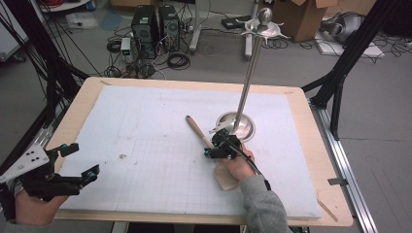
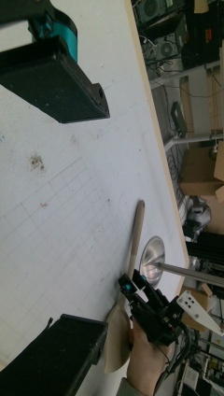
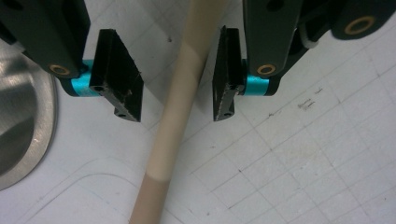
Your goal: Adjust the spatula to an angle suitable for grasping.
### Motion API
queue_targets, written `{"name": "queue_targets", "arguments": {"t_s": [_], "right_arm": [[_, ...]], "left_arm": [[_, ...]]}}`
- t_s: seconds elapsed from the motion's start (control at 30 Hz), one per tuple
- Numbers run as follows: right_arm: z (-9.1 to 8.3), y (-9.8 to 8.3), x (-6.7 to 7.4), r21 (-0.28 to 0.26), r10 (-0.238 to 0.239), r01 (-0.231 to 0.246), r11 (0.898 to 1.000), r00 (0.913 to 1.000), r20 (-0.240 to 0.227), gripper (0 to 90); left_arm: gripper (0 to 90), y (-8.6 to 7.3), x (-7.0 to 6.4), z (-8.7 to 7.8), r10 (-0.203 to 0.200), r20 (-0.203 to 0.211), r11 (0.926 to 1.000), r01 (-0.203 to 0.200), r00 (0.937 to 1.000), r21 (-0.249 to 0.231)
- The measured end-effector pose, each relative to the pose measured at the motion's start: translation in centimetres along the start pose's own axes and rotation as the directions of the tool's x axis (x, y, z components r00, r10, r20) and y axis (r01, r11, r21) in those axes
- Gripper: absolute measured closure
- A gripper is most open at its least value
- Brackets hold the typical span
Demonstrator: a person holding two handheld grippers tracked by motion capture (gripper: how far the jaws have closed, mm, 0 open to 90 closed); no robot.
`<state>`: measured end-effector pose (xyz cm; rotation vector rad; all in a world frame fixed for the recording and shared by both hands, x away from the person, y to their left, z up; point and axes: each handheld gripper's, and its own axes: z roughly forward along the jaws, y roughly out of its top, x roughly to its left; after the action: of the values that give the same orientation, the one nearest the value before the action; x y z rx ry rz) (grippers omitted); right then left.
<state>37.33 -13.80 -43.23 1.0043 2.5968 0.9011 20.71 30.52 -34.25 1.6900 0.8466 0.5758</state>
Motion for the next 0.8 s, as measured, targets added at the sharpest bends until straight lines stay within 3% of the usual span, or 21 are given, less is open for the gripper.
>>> {"name": "queue_targets", "arguments": {"t_s": [0.27,0.8], "right_arm": [[-0.06,0.04,0.28,0.008,-0.018,0.018,1.000,0.9998,0.001,62.4],[-0.19,0.12,0.50,0.015,0.002,-0.002,1.000,1.0000,-0.007,75.9]], "left_arm": [[1.7,-0.01,-0.02,0.06,0.003,0.002,1.0000,-0.003,1.0000,0.003],[1.7,-0.02,-0.06,0.12,0.002,0.003,1.0000,-0.002,1.0000,0.004]]}}
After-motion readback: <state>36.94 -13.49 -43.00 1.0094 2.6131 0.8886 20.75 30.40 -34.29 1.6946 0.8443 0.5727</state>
